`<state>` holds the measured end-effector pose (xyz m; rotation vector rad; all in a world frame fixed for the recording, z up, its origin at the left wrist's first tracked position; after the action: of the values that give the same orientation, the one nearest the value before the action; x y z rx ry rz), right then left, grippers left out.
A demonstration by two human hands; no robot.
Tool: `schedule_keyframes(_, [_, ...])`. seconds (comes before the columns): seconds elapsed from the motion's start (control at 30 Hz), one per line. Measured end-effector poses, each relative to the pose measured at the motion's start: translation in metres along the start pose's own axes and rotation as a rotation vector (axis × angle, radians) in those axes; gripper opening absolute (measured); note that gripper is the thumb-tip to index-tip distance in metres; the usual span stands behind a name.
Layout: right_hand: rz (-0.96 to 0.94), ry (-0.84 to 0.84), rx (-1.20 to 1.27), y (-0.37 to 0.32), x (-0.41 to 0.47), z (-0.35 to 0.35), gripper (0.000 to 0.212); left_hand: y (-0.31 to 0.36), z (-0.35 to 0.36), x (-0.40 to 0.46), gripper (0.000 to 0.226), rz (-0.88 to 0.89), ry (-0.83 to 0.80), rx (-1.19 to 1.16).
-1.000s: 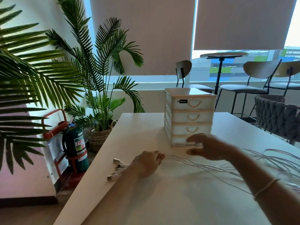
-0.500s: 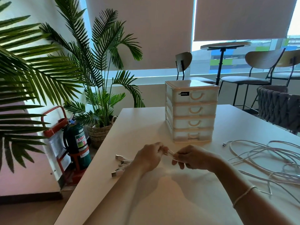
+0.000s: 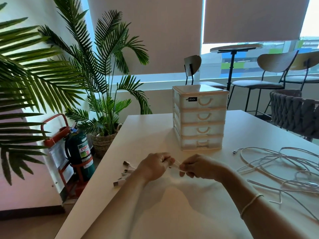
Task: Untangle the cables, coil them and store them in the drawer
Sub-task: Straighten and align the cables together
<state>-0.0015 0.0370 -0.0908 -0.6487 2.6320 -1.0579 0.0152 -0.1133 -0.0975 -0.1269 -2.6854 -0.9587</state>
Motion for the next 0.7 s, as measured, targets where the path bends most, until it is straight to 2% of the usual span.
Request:
schedule_keyframes(0.1, [0.015, -0.133, -0.034, -0.003, -0.002, 0.008, 0.031, -0.003, 0.002, -0.001, 0.021, -0.010, 0.025, 0.031])
schedule_keyframes(0.23, [0.025, -0.153, 0.029, 0.002, -0.001, 0.006, 0.035, -0.001, 0.001, 0.000, 0.022, 0.006, 0.072, 0.045])
schedule_keyframes(0.3, [0.037, -0.056, 0.119, 0.004, 0.002, 0.002, 0.036, -0.001, -0.003, 0.000, 0.024, 0.031, 0.113, 0.002])
schedule_keyframes(0.43, [0.051, 0.262, 0.373, 0.002, 0.005, -0.009, 0.038, 0.003, -0.003, -0.002, 0.034, 0.057, 0.116, -0.031])
schedule_keyframes(0.5, [0.038, 0.304, 0.405, -0.002, 0.003, -0.009, 0.038, 0.006, -0.003, -0.003, 0.032, 0.055, 0.145, 0.002])
schedule_keyframes(0.6, [0.011, 0.230, 0.385, -0.006, 0.002, -0.005, 0.036, 0.006, -0.008, -0.004, 0.034, 0.044, 0.236, 0.121])
schedule_keyframes(0.7, [-0.034, 0.105, 0.221, -0.009, 0.001, 0.001, 0.032, 0.003, -0.007, -0.003, 0.045, 0.048, 0.246, 0.232])
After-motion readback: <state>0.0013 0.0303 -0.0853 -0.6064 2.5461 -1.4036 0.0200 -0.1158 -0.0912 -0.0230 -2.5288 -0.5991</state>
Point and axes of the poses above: each hand's wrist, its own x-axis towards the middle knuckle, its own z-axis out of the palm, y = z × x, the point moved 4 cm from there along x, towards the middle knuckle, and after that the axes turned 8 degrees about y, right-handed, at the moved point
